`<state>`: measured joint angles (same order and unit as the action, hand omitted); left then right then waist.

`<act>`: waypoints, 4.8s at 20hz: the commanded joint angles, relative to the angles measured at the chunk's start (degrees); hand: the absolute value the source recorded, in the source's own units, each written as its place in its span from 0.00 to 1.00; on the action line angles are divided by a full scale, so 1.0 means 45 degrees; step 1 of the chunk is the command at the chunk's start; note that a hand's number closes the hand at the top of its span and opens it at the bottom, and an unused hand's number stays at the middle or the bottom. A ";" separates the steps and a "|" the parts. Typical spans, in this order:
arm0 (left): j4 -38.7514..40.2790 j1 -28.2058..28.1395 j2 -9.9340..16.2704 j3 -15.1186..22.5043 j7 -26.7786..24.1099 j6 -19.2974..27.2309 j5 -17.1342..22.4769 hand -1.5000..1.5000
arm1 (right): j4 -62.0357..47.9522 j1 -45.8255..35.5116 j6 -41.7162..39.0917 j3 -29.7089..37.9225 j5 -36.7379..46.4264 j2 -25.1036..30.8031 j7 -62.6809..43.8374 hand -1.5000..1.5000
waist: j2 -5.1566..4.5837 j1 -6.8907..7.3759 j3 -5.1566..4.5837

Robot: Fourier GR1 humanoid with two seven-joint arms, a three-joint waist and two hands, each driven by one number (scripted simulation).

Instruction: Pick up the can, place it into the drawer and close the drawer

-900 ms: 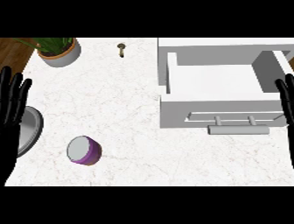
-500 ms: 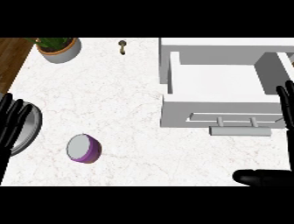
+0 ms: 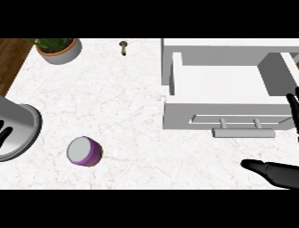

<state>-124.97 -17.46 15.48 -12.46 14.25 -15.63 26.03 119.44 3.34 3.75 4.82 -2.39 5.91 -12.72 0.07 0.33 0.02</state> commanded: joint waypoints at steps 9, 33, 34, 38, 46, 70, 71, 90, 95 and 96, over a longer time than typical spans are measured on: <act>0.0135 0.0136 -0.1539 0.0718 0.0527 -0.0386 -0.1530 0.00 | -0.0070 0.0770 -0.0879 0.0778 -0.0582 0.0059 0.0758 0.00 | -0.0007 -0.0063 -0.0002; 0.7556 0.0544 -0.3346 0.1603 -0.5800 0.0301 -0.6774 0.00 | 0.1916 0.2565 -0.1703 0.1327 -0.0992 -0.0544 0.0666 0.00 | -0.0003 -0.0131 -0.0005; 0.7882 0.1276 -0.2971 0.0990 -0.5258 0.0093 -0.6135 0.00 | 0.2387 0.1545 -0.1270 0.1536 -0.0949 0.0020 -0.0962 0.00 | -0.0010 -0.0118 -0.0008; 0.9703 0.1404 -0.2972 0.1130 -0.6765 0.0277 -0.6791 0.00 | 0.2467 0.2346 -0.1790 0.1415 -0.0789 -0.0390 -0.0092 0.00 | -0.0007 -0.0124 -0.0006; 1.1573 0.2340 -0.2620 0.0776 -0.7609 0.0313 -0.6622 0.00 | 0.1029 0.1435 -0.2608 0.3083 -0.2045 0.0310 0.0322 0.00 | -0.0010 -0.0095 -0.0002; 2.1435 0.7732 -0.1183 0.0345 -1.2118 -0.0441 -0.7237 0.00 | 0.2681 0.0769 -0.1758 0.1816 -0.0187 -0.0518 -0.1427 0.00 | -0.0046 -0.0195 -0.0020; 2.0635 0.7440 -0.2005 0.0643 -1.1980 0.0220 -0.7217 0.00 | 0.2374 0.1177 -0.2345 0.2682 -0.1125 -0.0289 -0.0800 0.00 | -0.0020 -0.0160 -0.0008; 2.2257 1.1131 -0.3287 -0.1140 -1.1306 0.3080 -0.5570 1.00 | 0.1800 0.0618 -0.2095 0.2168 0.0122 -0.0530 -0.0372 0.00 | -0.0086 -0.0288 -0.0018; 2.2263 1.2310 -0.3049 -0.1236 -1.0683 0.3058 -0.5125 1.00 | 0.1432 -0.0428 -0.1946 0.3261 -0.0897 0.0254 -0.1085 0.00 | -0.0062 -0.0244 -0.0012; 2.1762 1.2250 -0.3222 -0.0982 -1.0484 0.3163 -0.5178 1.00 | 0.1877 0.0393 -0.2133 0.3011 -0.0750 -0.0164 -0.0615 0.00 | -0.0036 -0.0223 -0.0007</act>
<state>-26.97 34.03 1.77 -16.92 -34.33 -3.27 1.96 127.50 4.31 -5.53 17.93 -5.31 5.54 -16.67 -0.14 -0.67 -0.04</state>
